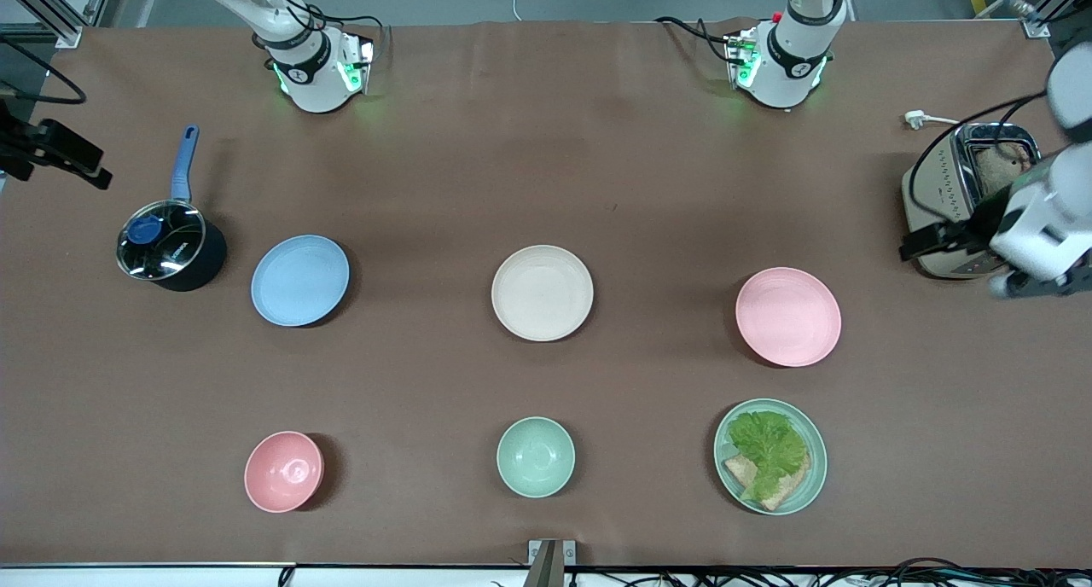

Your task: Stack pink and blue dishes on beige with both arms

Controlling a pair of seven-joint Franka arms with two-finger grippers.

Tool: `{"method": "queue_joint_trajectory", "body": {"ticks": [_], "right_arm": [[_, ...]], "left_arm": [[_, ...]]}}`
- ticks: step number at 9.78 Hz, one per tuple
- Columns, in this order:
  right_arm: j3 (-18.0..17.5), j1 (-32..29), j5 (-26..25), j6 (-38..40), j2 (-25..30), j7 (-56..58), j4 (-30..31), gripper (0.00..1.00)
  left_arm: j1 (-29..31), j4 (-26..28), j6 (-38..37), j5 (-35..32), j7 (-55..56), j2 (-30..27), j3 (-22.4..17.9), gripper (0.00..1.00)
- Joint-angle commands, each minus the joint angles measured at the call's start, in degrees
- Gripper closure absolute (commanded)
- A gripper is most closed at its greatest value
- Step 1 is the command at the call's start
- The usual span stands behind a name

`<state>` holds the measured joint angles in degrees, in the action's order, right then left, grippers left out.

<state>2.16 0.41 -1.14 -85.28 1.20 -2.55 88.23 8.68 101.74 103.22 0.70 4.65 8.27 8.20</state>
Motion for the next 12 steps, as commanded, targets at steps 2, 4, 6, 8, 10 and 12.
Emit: {"method": "queue_joint_trajectory", "body": {"ticks": [2, 4, 6, 8, 10, 12], "right_arm": [[-0.40, -2.08, 0.69, -15.04, -3.99, 7.97, 14.04, 0.00], [-0.32, -3.48, 0.70, -24.35, -8.74, 13.16, 19.23, 0.00], [-0.23, -4.80, 0.78, -38.22, -13.22, 18.34, 26.43, 0.00], [-0.31, -5.68, 2.09, -50.20, -17.18, 22.05, 32.42, 0.00], [-0.23, -6.56, 6.99, -56.38, -19.48, 29.32, 35.51, 0.00], [-0.23, -7.26, 15.77, -56.57, -21.84, 37.66, 35.61, 0.00]], "left_arm": [[2.47, 11.72, 18.82, 0.35, -6.55, 6.55, 0.14, 0.00], [3.61, 11.99, 24.99, 0.35, -12.79, 12.79, 0.32, 0.13], [3.89, 11.90, 30.96, 0.62, -16.34, 17.64, 0.93, 0.27], [3.88, 11.20, 32.83, 0.70, -16.52, 21.60, 1.72, 0.36], [3.62, 11.11, 33.80, 0.70, -16.61, 22.67, 1.99, 0.59], [3.71, 11.02, 33.98, 0.88, -16.78, 23.55, 2.08, 0.82]]}}
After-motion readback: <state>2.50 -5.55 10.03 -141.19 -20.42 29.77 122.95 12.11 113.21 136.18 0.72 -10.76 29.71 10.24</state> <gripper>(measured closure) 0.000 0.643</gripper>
